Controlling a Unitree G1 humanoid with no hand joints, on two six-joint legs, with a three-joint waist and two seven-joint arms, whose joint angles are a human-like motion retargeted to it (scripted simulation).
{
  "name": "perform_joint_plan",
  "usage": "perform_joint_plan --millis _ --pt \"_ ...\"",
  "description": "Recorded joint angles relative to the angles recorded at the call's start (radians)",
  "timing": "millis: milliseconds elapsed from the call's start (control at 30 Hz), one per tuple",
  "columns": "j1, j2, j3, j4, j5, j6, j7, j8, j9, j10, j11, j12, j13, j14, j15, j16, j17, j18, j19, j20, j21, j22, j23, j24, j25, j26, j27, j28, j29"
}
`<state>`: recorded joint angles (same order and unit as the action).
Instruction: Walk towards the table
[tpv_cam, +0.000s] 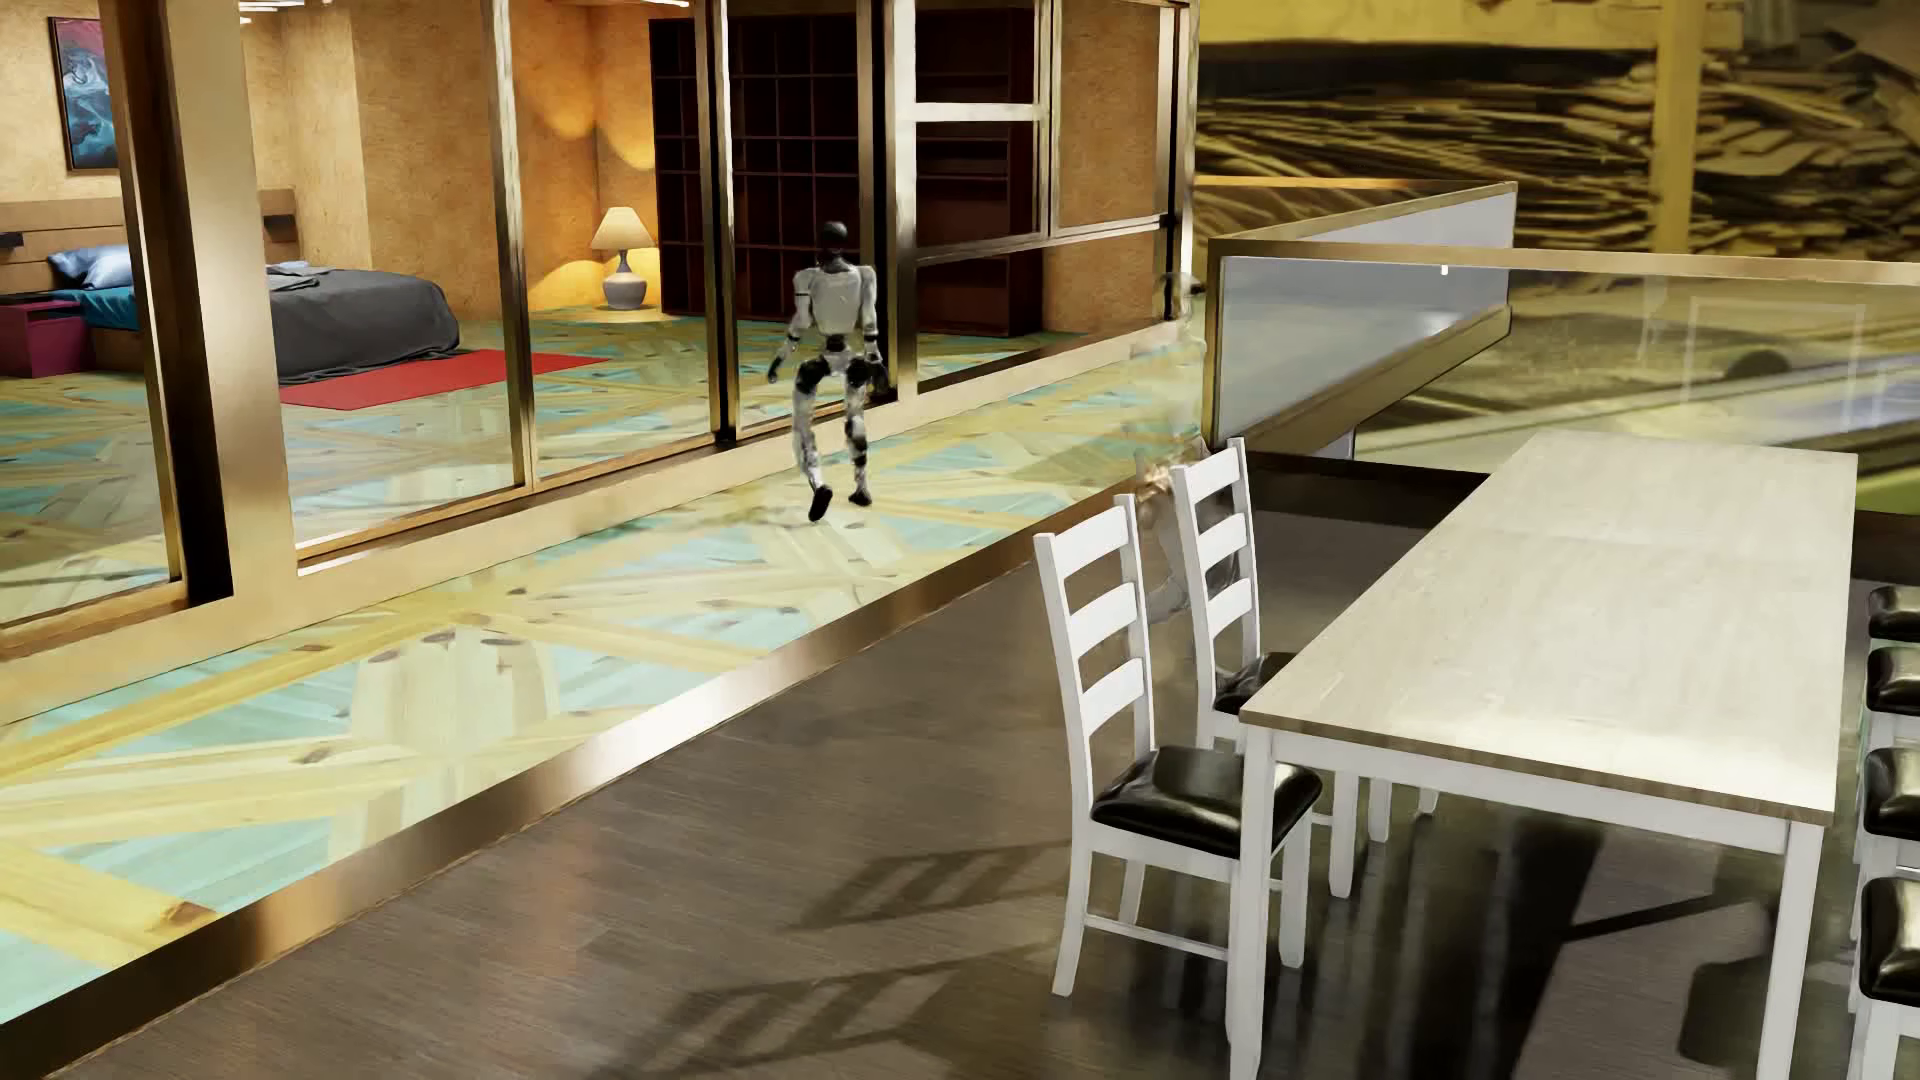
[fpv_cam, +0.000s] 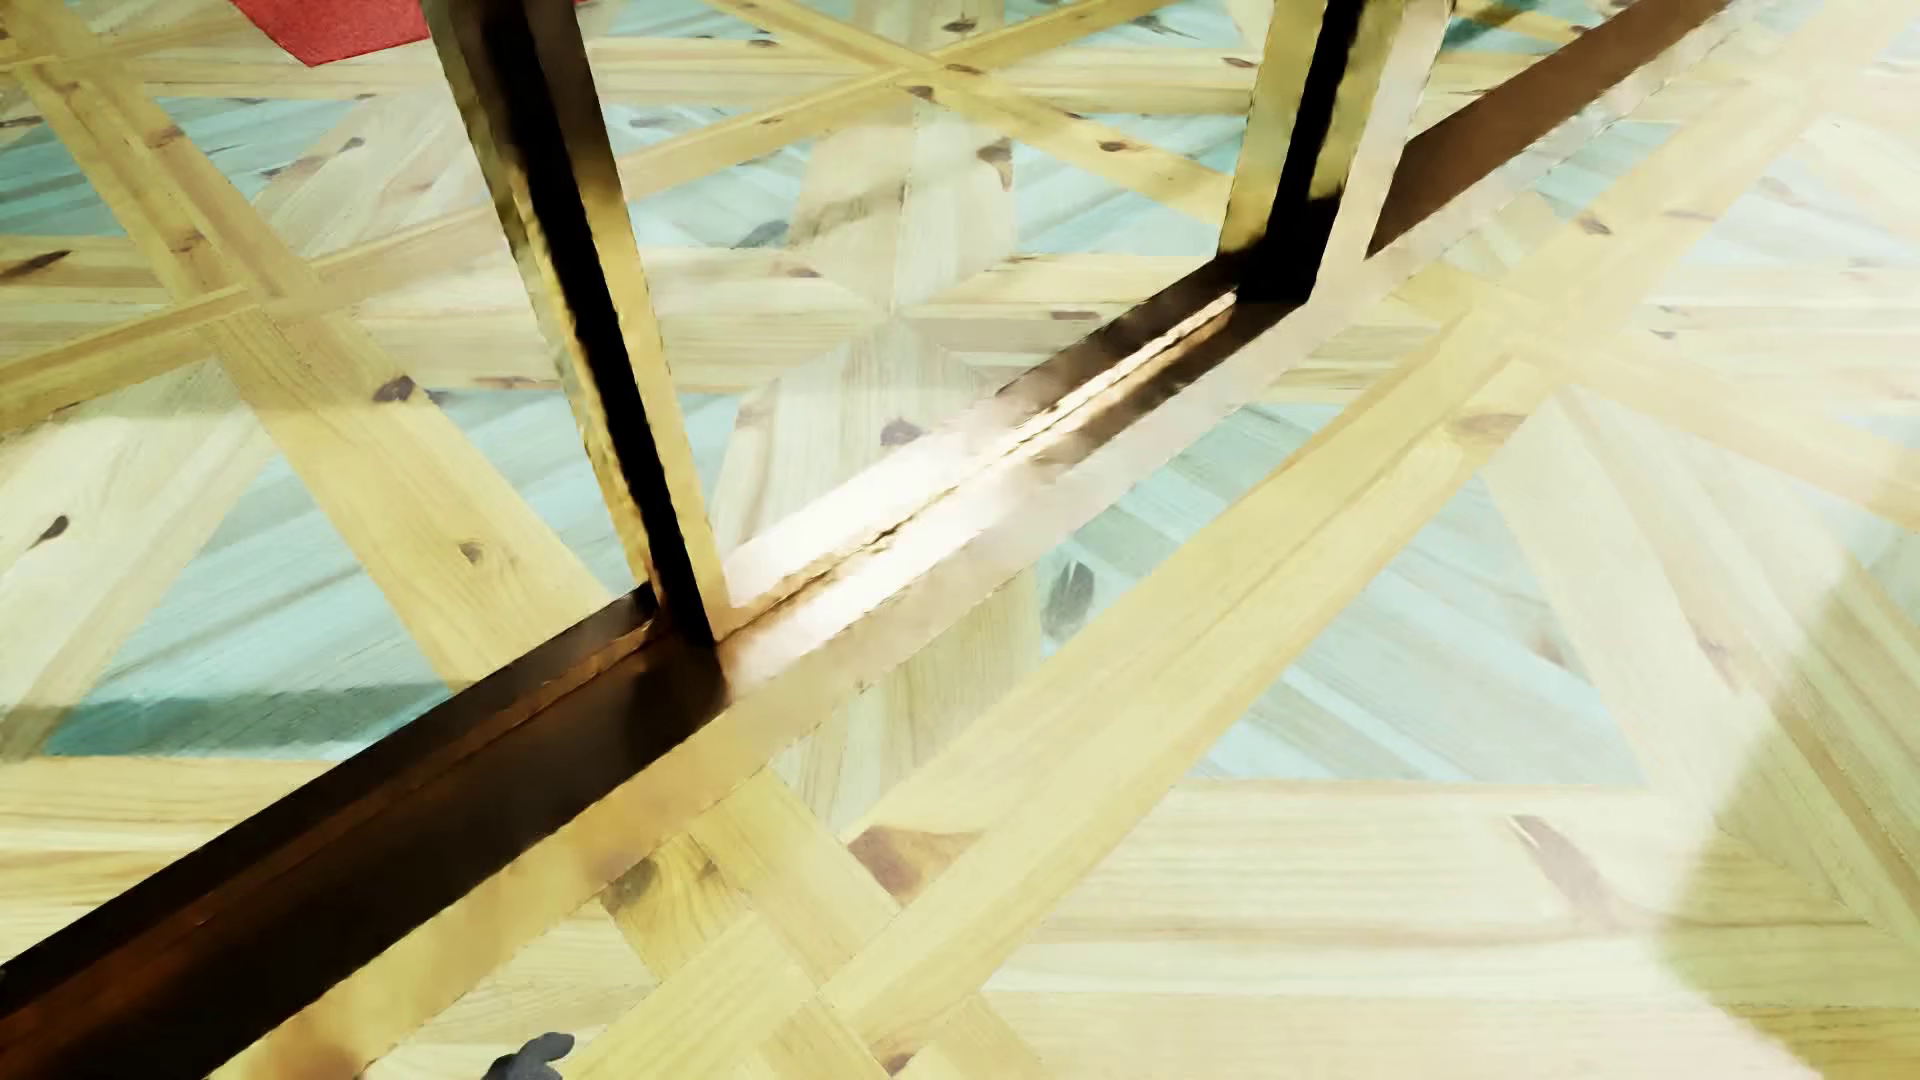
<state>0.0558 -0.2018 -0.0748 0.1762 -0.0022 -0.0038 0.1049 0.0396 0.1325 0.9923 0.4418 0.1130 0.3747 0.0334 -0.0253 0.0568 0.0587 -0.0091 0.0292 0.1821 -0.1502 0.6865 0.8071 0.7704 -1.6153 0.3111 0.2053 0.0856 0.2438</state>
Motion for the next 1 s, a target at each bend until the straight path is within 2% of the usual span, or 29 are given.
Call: perform_joint_plan --millis 33,67,133,167,200,267,300,333,367,400,467,533,567,600,633,700,733,767,800,833,867,933,967,1000 --pt "-0.094 0.031 0.007 0.045 0.018 0.017 0.009 -0.009 -0.001 0.133 -0.018 0.017 -0.056 0.034 -0.019 -0.011 -0.005 0.014 -0.009 0.034 0.001 0.078 -0.016 -0.005 0.015 0.048 -0.01 -0.014 -0.029" --pt "-0.181 0.059 0.018 0.073 0.034 0.032 0.021 -0.007 -0.003 0.218 -0.036 0.048 -0.128 -0.008 -0.035 -0.009 -0.017 0.03 -0.016 0.028 -0.004 0.13 -0.019 0.02 0.04 0.055 -0.019 -0.05 -0.052" --pt "-0.316 0.111 0.051 0.097 0.058 0.058 0.064 0.018 -0.008 0.246 -0.071 0.148 -0.284 -0.063 -0.063 0.001 -0.048 0.058 -0.023 -0.045 -0.002 0.154 -0.017 0.131 0.082 -0.014 -0.02 -0.116 -0.078" --pt "-0.361 0.136 0.069 0.098 0.066 0.066 0.093 0.033 -0.012 0.187 -0.085 0.204 -0.351 -0.073 -0.078 -0.008 -0.062 0.06 -0.026 -0.044 0.002 0.131 -0.026 0.153 0.094 -0.05 -0.015 -0.129 -0.086" --pt "-0.392 0.158 0.086 0.091 0.071 0.073 0.129 0.043 -0.017 0.078 -0.097 0.253 -0.404 -0.091 -0.094 -0.029 -0.074 0.066 -0.03 -0.012 0.004 0.103 -0.049 0.139 0.11 -0.073 -0.008 -0.137 -0.099" --pt "-0.388 0.197 0.111 0.062 0.076 0.083 0.234 0.048 -0.03 -0.276 -0.11 0.321 -0.468 -0.115 -0.133 -0.074 -0.096 0.053 -0.036 0.07 0.008 0.068 -0.136 0.075 0.165 -0.082 -0.006 -0.148 -0.144" --pt "-0.353 0.217 0.116 0.041 0.077 0.086 0.312 0.044 -0.035 -0.473 -0.107 0.34 -0.48 -0.084 -0.159 -0.084 -0.108 0.049 -0.037 0.08 0.011 0.068 -0.189 0.07 0.21 -0.079 -0.014 -0.156 -0.172" --pt "-0.311 0.233 0.114 0.032 0.075 0.087 0.425 0.034 -0.04 -0.609 -0.089 0.35 -0.481 -0.038 -0.189 -0.081 -0.125 0.098 -0.038 0.061 0.018 0.078 -0.239 0.094 0.261 -0.078 -0.024 -0.172 -0.195" --pt "-0.279 0.24 0.109 0.035 0.071 0.084 0.527 0.017 -0.043 -0.648 -0.047 0.349 -0.471 -0.039 -0.22 -0.069 -0.144 0.174 -0.037 0.024 0.022 0.092 -0.286 0.136 0.316 -0.083 -0.033 -0.192 -0.211" --pt "-0.264 0.234 0.105 0.028 0.061 0.077 0.543 -0.003 -0.043 -0.63 0.023 0.335 -0.448 -0.08 -0.233 -0.053 -0.164 0.188 -0.032 -0.018 0.021 0.108 -0.331 0.186 0.365 -0.092 -0.033 -0.217 -0.222" --pt "-0.252 0.153 0.099 -0.017 0.015 0.05 0.491 -0.052 -0.035 -0.578 0.283 0.284 -0.363 -0.133 -0.146 -0.041 -0.182 0.171 -0.025 -0.057 -0.003 0.112 -0.394 0.254 0.432 -0.098 -0.01 -0.232 -0.249" --pt "-0.229 -0.012 0.093 -0.081 -0.05 0.011 0.449 -0.074 -0.023 -0.56 0.639 0.248 -0.268 -0.176 0.015 -0.064 -0.17 0.157 0.009 -0.038 -0.024 0.034 -0.382 0.24 0.457 -0.122 0.039 -0.19 -0.235" --pt "-0.213 -0.086 0.087 -0.115 -0.074 -0.01 0.419 -0.072 -0.018 -0.57 0.772 0.236 -0.225 -0.187 0.054 -0.072 -0.164 0.15 0.037 -0.03 -0.018 -0.029 -0.347 0.206 0.448 -0.153 0.058 -0.16 -0.205" --pt "-0.197 -0.144 0.08 -0.147 -0.083 -0.03 0.376 -0.063 -0.014 -0.586 0.853 0.226 -0.184 -0.19 0.038 -0.076 -0.159 0.143 0.036 -0.027 -0.001 -0.095 -0.291 0.16 0.419 -0.19 0.069 -0.131 -0.171" --pt "-0.178 -0.188 0.071 -0.176 -0.076 -0.048 0.323 -0.047 -0.011 -0.609 0.882 0.213 -0.146 -0.186 0.008 -0.079 -0.157 0.133 0.022 -0.022 0.018 -0.153 -0.225 0.111 0.374 -0.218 0.067 -0.102 -0.124" --pt "-0.142 -0.226 0.05 -0.216 -0.024 -0.075 0.201 0.022 -0.011 -0.664 0.788 0.191 -0.083 -0.171 -0.042 -0.084 -0.138 0.106 0.051 -0.012 0.051 -0.239 -0.073 0.037 0.27 -0.253 0.046 -0.059 -0.003" --pt "-0.14 -0.215 0.038 -0.23 0.03 -0.083 0.135 0.099 -0.013 -0.67 0.674 0.183 -0.06 -0.173 -0.077 -0.082 -0.127 0.092 0.077 -0.023 0.059 -0.275 0.001 0.017 0.225 -0.268 0.02 -0.053 0.074" --pt "-0.146 -0.173 0.026 -0.243 0.103 -0.087 0.063 0.233 -0.015 -0.66 0.52 0.176 -0.034 -0.179 -0.09 -0.075 -0.119 0.079 0.103 -0.04 0.058 -0.302 0.056 0.011 0.184 -0.281 -0.014 -0.057 0.154" --pt "-0.155 -0.101 0.015 -0.258 0.169 -0.086 -0.014 0.406 -0.017 -0.654 0.345 0.166 -0.006 -0.183 -0.08 -0.065 -0.11 0.07 0.107 -0.056 0.045 -0.318 0.081 0.016 0.15 -0.287 -0.047 -0.07 0.219" --pt "-0.168 -0.024 0.011 -0.278 0.184 -0.082 -0.086 0.526 -0.017 -0.642 0.208 0.155 0.021 -0.187 -0.095 -0.058 -0.098 0.066 0.085 -0.069 0.03 -0.323 0.082 0.023 0.118 -0.283 -0.069 -0.08 0.255" --pt "-0.196 0.027 0.016 -0.303 0.145 -0.073 -0.15 0.521 -0.013 -0.601 0.116 0.143 0.043 -0.193 -0.139 -0.054 -0.085 0.065 0.066 -0.077 0.015 -0.318 0.066 0.032 0.09 -0.27 -0.078 -0.082 0.25" --pt "-0.322 0.075 0.036 -0.348 0.069 -0.039 -0.262 0.369 0.006 -0.416 -0.03 0.132 0.06 -0.155 -0.145 -0.046 -0.059 0.047 0.051 -0.07 0.005 -0.308 0.02 0.054 0.049 -0.216 -0.073 -0.064 0.149" --pt "-0.411 0.078 0.044 -0.365 0.052 -0.017 -0.274 0.298 0.018 -0.288 -0.049 0.146 0.051 -0.093 -0.143 -0.051 -0.067 -0.003 0.054 -0.052 0.008 -0.304 0.011 0.05 0.036 -0.191 -0.061 -0.049 0.084" --pt "-0.491 0.079 0.051 -0.361 0.038 0.005 -0.242 0.234 0.026 -0.187 -0.055 0.174 0.025 -0.036 -0.147 -0.055 -0.095 -0.076 0.058 -0.032 0.015 -0.292 0.021 0.035 0.022 -0.171 -0.046 -0.038 0.036"
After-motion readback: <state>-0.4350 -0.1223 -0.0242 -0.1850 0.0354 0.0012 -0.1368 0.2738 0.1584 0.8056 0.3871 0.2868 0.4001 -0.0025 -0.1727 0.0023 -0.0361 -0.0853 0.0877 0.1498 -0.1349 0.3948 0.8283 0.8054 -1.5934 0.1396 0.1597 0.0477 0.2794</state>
